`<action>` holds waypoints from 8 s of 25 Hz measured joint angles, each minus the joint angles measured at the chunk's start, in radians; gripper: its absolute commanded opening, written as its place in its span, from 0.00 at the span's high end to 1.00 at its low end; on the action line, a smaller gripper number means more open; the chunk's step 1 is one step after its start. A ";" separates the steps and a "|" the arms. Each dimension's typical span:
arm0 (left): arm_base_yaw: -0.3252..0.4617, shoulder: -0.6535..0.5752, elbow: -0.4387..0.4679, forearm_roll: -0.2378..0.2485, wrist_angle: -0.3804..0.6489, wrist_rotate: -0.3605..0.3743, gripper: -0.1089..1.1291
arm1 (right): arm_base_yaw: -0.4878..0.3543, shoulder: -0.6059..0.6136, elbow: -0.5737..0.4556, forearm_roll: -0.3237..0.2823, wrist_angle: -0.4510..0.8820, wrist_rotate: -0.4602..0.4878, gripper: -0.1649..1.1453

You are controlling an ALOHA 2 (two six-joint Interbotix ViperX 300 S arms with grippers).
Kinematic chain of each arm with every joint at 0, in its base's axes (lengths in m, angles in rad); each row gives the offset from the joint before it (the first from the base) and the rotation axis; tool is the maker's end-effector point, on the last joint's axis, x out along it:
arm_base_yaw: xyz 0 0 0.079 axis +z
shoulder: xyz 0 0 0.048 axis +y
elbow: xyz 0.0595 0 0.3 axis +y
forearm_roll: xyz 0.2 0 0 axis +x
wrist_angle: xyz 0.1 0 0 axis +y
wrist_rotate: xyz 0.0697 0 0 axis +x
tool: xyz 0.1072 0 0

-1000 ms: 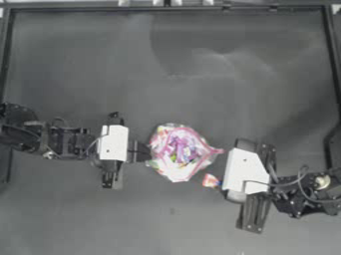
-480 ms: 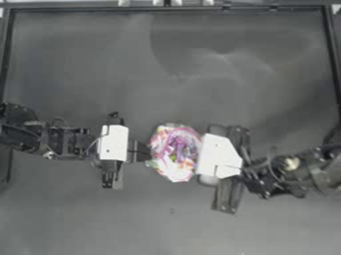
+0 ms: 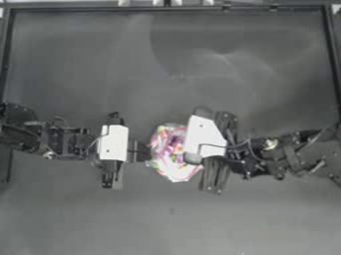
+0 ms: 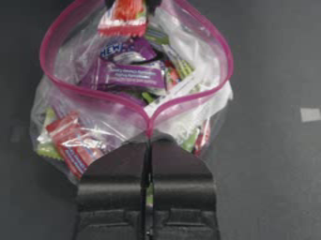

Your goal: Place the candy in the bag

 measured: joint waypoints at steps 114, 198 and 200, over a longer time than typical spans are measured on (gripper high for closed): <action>0.086 -0.316 0.084 0.000 0.126 -0.005 0.09 | 0.028 -0.262 0.072 -0.041 0.043 -0.002 0.10; 0.063 -1.014 0.301 -0.005 0.342 -0.018 0.09 | 0.028 -0.904 0.528 -0.120 -0.086 0.012 0.10; 0.063 -1.015 0.301 -0.005 0.342 -0.018 0.09 | 0.028 -0.916 0.531 -0.118 -0.087 0.012 0.10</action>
